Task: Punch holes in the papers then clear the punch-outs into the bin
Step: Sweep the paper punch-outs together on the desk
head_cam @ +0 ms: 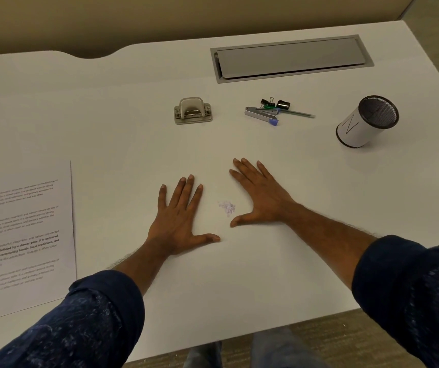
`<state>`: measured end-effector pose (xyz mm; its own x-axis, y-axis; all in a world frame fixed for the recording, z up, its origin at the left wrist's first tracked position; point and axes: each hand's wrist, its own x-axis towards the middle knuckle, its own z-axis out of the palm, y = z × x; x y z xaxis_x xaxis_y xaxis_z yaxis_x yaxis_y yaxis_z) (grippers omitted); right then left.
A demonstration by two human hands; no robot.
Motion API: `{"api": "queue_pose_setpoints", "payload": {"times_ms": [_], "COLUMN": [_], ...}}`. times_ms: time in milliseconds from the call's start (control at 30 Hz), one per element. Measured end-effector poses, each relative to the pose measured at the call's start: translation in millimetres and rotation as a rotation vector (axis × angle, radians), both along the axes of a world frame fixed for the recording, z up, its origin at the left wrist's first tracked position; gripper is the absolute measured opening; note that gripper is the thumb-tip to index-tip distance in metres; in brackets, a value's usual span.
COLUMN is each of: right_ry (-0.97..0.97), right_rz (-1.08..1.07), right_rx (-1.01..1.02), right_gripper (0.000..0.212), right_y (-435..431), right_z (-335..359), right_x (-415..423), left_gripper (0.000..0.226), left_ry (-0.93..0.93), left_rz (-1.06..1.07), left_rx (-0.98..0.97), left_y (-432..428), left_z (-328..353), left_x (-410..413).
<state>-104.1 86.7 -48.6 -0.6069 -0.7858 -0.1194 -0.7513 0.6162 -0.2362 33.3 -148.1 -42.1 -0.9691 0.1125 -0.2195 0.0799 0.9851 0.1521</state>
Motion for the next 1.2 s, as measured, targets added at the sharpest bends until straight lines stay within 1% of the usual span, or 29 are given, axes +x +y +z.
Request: {"api": "queue_pose_setpoints", "payload": {"times_ms": [167, 300, 367, 433, 500, 567, 633, 667, 767, 900, 1000, 1100, 1167, 1200], "right_ry": [-0.006, -0.041, -0.149, -0.286, -0.353, -0.474, -0.607, -0.639, -0.638, -0.650, -0.632, -0.482, -0.364, -0.319], "right_rz": [-0.092, -0.204, -0.294, -0.396, -0.438, -0.483, -0.513, -0.511, -0.490, -0.516, -0.538, -0.536, -0.452, -0.392], "right_rx": [-0.004, -0.059, -0.186, -0.386, -0.519, -0.514, -0.471, -0.457, -0.460, -0.513, -0.576, -0.629, -0.573, -0.511], "right_gripper": [0.121, 0.108, 0.097, 0.079, 0.059, 0.047, 0.047, 0.049, 0.051, 0.051, 0.044, 0.030, 0.026, 0.027], "right_y": [-11, -25, -30, -31, -25, -15, -10, -9, -19, -37, -41, -32, -23, -20], "right_z": [-3, -1, 3, 13, 22, 29, 30, 29, 27, 27, 30, 34, 34, 34], "right_x": [9, 18, 21, 20, 16, 16, 23, 28, 38, 39, 39, 38, 39, 40], "left_gripper": [0.124, 0.124, 0.123, 0.123, 0.123, 0.123, 0.123, 0.123, 0.123, 0.123, 0.123, 0.124, 0.126, 0.126], "left_ry": [0.001, 0.001, 0.003, 0.004, 0.008, 0.008, 0.009, 0.009, 0.007, 0.001, -0.003, 0.001, 0.009, 0.021], "left_rz": [0.000, 0.004, 0.004, 0.004, 0.005, 0.006, 0.010, 0.012, 0.011, 0.011, 0.009, 0.020, 0.041, 0.057], "left_rx": [-0.018, -0.009, -0.007, 0.001, 0.007, 0.004, 0.004, 0.007, 0.015, 0.012, 0.019, 0.036, 0.059, 0.084], "left_y": [1, 1, 1, 1, 1, 1, 1, 1, 1, 1, 1, 1, 3, 5], "left_z": [0, 0, -1, -1, 0, 0, 1, 1, 3, 4, 5, 5, 5, 5], "left_x": [0, 0, 0, 0, 0, 1, 1, 1, 1, 1, 1, 1, 3, 4]}}
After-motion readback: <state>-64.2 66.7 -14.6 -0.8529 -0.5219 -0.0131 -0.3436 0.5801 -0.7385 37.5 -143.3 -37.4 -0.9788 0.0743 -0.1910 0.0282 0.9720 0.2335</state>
